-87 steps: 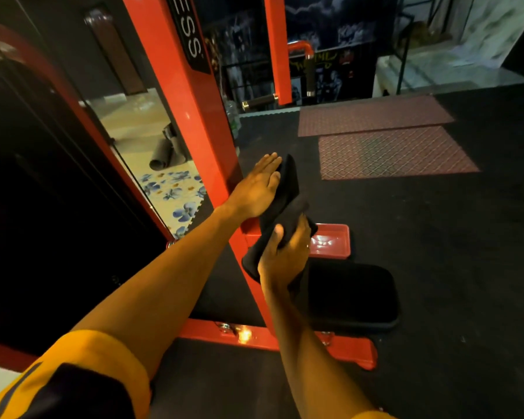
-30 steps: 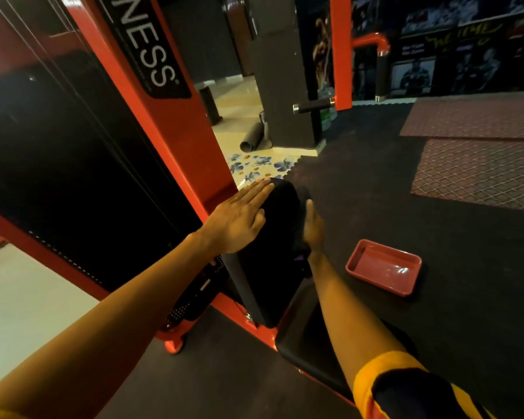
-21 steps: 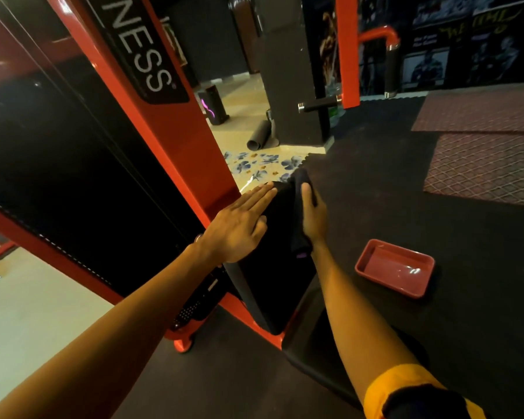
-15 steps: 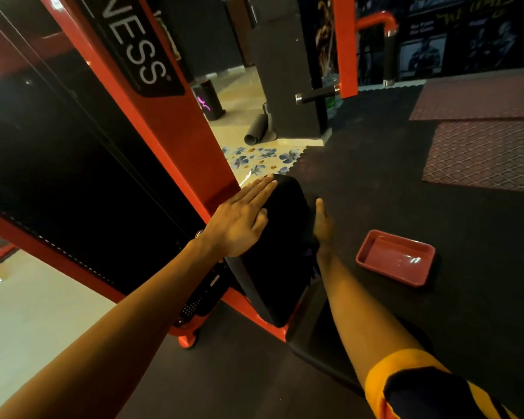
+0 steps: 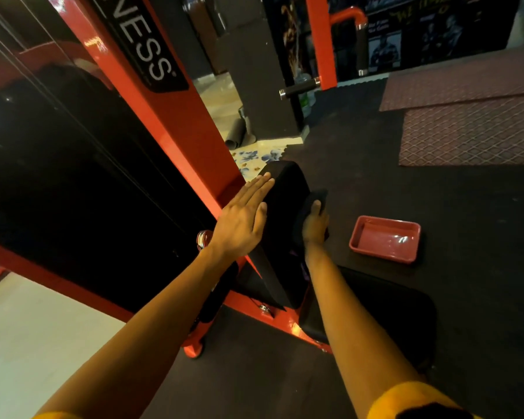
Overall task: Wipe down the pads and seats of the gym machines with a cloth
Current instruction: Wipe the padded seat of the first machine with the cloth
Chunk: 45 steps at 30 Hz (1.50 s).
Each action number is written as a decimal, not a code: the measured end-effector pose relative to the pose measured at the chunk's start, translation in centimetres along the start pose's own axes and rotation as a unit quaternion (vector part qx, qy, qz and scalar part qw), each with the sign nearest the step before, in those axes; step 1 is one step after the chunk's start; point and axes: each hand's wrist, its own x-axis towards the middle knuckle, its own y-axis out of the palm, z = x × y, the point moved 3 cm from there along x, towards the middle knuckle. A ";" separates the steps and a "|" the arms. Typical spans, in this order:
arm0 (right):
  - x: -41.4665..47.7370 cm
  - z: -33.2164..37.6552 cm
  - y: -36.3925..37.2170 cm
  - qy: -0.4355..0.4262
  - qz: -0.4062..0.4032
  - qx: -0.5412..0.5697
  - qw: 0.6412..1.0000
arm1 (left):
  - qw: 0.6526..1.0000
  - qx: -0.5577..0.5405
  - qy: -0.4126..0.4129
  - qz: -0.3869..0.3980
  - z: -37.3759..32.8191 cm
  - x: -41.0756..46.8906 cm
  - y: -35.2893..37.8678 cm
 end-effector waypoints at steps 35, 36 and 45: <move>-15.0 -4.4 4.5 -0.208 -0.341 -0.099 0.911 | 0.981 -0.050 0.052 -0.181 0.5 -1.9 1.0; -14.8 -6.3 3.8 -0.211 -0.320 -0.106 0.918 | 0.981 -0.047 0.051 -0.179 0.5 -2.0 1.1; -4.5 -7.1 -0.6 0.002 -0.047 -0.010 0.999 | 0.985 0.002 0.063 -0.160 0.6 -1.8 0.9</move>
